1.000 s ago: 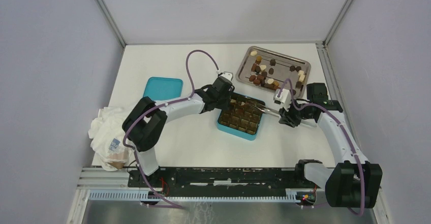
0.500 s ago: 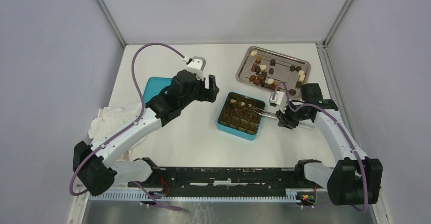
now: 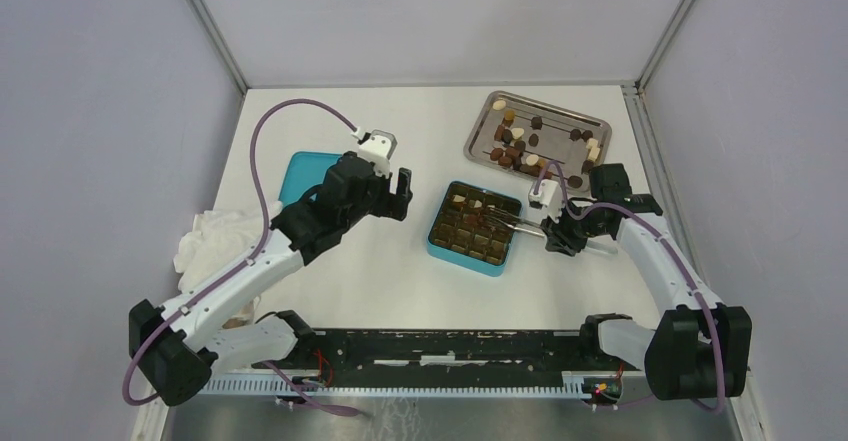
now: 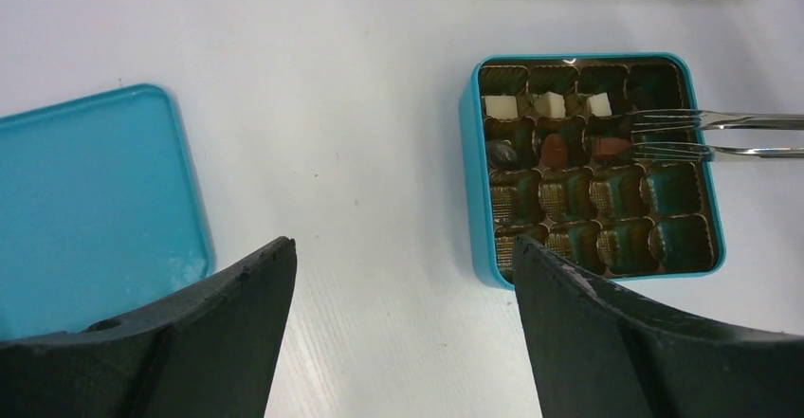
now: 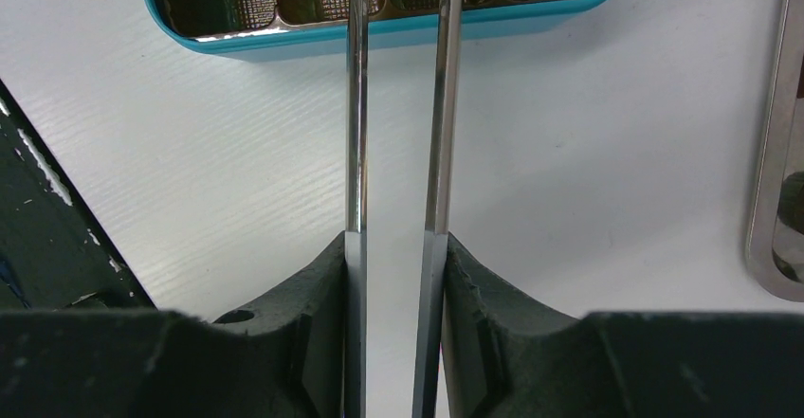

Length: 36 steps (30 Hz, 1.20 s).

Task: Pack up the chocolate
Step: Place the fake chocolate in the packing box, then pick up the fake chocolate from the plate.

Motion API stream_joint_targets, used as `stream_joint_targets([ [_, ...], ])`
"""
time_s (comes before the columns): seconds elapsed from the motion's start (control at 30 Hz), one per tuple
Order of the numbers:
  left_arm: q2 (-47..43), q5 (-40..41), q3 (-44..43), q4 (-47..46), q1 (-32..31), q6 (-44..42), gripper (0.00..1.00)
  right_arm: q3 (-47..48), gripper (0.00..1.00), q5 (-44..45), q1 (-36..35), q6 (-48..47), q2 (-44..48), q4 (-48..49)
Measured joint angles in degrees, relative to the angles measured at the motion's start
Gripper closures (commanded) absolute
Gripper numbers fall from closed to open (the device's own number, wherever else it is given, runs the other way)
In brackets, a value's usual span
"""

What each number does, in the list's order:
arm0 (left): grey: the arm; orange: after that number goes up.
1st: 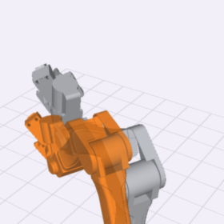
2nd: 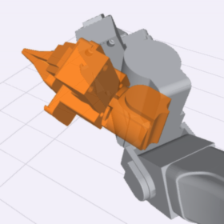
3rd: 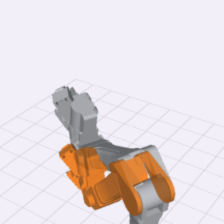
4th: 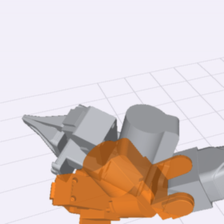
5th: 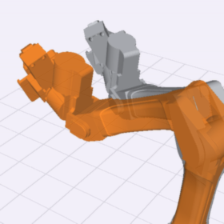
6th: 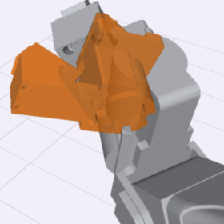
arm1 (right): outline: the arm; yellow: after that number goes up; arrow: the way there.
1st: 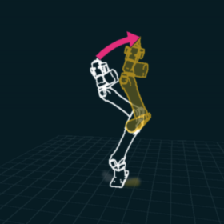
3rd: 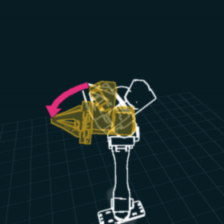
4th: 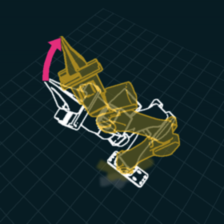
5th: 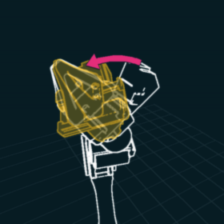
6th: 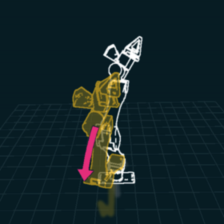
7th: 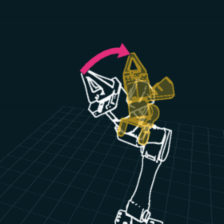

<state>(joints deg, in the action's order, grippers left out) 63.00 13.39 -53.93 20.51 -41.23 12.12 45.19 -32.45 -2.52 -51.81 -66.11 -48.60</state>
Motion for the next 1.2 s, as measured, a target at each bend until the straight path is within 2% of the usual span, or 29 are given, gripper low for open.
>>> stream_joint_targets([
  [0.27, -5.8, 1.2, 0.3, 0.3, 0.0, -5.2, 0.10, 1.9, 0.59, -0.2, 0.0, 1.4, -0.1, -0.3],
  [0.43, -8.1, 3.0, 3.6, 0.3, 0.0, -7.1, 0.08, 7.0, 0.60, -2.4, 1.0, 3.3, -0.2, -1.0],
  [0.63, -8.6, 5.7, 6.4, 1.3, 0.0, -9.6, 0.08, 16.2, 0.60, -4.5, 10.0, 9.3, -5.0, 2.3],
  [0.77, -8.6, 5.7, 6.4, 1.6, 0.4, -9.9, 0.08, 18.9, 0.60, -0.3, 12.8, 12.9, -10.9, 6.0],
  [1.0, -8.6, 4.2, 6.4, 1.7, 1.4, -10.1, 0.08, 21.7, 0.60, 9.4, 12.8, 15.5, -21.3, 8.3],
  [1.2, -8.6, 3.5, 6.4, 1.7, 2.3, -10.1, 0.08, 27.6, 0.58, 13.8, 12.3, 16.7, -29.4, 8.9],
])
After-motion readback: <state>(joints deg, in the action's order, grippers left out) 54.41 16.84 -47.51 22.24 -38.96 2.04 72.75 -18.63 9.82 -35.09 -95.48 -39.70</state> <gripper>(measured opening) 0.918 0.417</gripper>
